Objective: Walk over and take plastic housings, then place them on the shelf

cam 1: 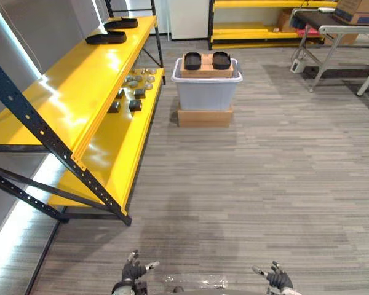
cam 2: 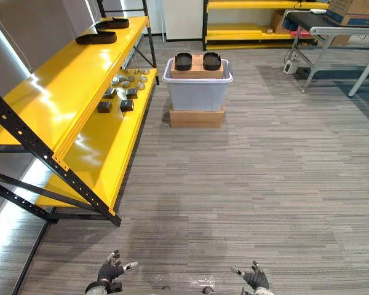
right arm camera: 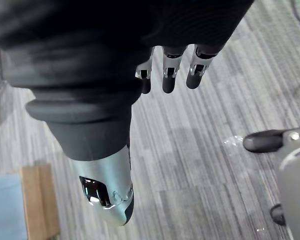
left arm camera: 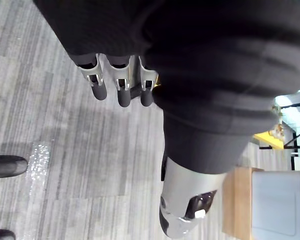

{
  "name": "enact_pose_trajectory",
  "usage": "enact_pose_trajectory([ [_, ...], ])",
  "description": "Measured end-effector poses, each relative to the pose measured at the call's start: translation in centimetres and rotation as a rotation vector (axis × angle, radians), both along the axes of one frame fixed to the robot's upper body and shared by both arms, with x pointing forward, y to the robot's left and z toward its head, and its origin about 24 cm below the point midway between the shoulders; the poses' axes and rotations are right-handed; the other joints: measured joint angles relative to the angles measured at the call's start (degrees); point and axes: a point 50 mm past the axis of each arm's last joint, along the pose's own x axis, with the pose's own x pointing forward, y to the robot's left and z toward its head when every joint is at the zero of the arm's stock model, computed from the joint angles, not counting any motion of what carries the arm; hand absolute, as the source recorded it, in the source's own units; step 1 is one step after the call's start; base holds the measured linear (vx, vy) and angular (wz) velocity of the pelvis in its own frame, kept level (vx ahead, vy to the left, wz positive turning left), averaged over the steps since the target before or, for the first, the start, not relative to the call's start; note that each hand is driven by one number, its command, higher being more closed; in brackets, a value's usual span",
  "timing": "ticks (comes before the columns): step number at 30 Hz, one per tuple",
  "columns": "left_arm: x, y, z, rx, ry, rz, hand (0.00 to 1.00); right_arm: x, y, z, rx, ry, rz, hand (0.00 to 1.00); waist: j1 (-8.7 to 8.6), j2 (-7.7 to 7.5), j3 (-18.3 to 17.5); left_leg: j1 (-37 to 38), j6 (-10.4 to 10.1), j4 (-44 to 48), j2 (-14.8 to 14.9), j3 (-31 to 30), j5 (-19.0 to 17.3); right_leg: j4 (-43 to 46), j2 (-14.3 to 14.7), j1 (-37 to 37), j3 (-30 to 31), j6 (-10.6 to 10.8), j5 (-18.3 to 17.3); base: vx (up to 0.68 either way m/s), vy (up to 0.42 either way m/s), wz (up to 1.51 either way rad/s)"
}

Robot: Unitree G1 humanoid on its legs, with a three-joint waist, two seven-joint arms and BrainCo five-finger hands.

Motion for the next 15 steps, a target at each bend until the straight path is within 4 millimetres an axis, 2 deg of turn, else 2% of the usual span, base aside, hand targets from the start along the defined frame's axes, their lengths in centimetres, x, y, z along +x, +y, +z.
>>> enact_pose_trajectory([
  [2, 0.0, -0.1, 0.0, 0.014, 0.001, -0.021, 0.0, 1.0, 0.0, 0.4, -0.044, -0.017, 0.059, 0.0, 0.03, -0.29, 0.2, 0.4, -0.3, 0.0, 0.0, 0.8, -0.2, -0.2, -0.1, 0.4, 0.1, 0.5, -0.1, 0.12, 0.009, -0.06],
  [9, 0.7, 0.7, 0.7, 0.035, -0.041, 0.011, 0.0, 1.4, 0.0, 0.7, -0.066, -0.022, 0.086, 0.0, 0.03, -0.04, 0.3, 2.0, -2.1, 0.8, -0.1, 2.0, -1.5, -0.1, -0.5, 2.0, 0.3, 1.3, -0.5, 0.07, 0.005, -0.06],
  [12, 0.4, 1.4, 0.7, 0.049, -0.037, 0.058, 0.0, 1.4, -0.2, 0.7, -0.061, -0.025, 0.067, 0.0, 0.08, 0.3, 0.5, 1.9, -1.6, 1.7, 0.0, 2.5, -2.7, 0.0, -0.4, 2.1, 0.5, 2.3, -1.1, 0.03, -0.017, -0.09],
  [15, 0.1, 2.0, 0.7, 0.047, -0.037, 0.103, 0.0, 1.4, -1.0, 0.9, -0.054, -0.038, 0.008, 0.0, 0.13, 1.16, 0.9, 1.2, -0.8, 3.7, 0.2, 2.8, -4.5, 0.0, -0.4, 2.0, 1.1, 2.3, -1.2, 0.01, -0.014, -0.11],
])
